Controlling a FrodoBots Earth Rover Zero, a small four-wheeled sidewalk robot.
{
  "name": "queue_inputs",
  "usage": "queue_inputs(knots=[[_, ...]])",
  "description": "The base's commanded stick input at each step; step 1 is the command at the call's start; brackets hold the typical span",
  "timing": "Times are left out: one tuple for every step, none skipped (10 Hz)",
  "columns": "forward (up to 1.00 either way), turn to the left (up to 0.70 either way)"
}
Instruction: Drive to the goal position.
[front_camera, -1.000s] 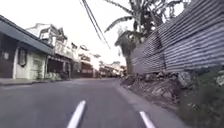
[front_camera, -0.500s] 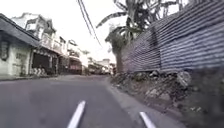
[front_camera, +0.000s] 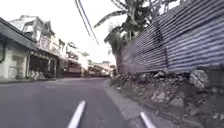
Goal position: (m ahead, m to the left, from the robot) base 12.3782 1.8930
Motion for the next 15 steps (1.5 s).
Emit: queue_inputs(knots=[[0.85,0.00],[0.85,0.00],[0.85,0.00],[0.85,0.00],[0.85,0.00],[0.85,0.00],[0.85,0.00],[0.85,0.00],[0.85,0.00],[0.85,0.00],[0.85,0.00],[0.85,0.00],[0.85,0.00],[0.85,0.00],[0.85,0.00]])
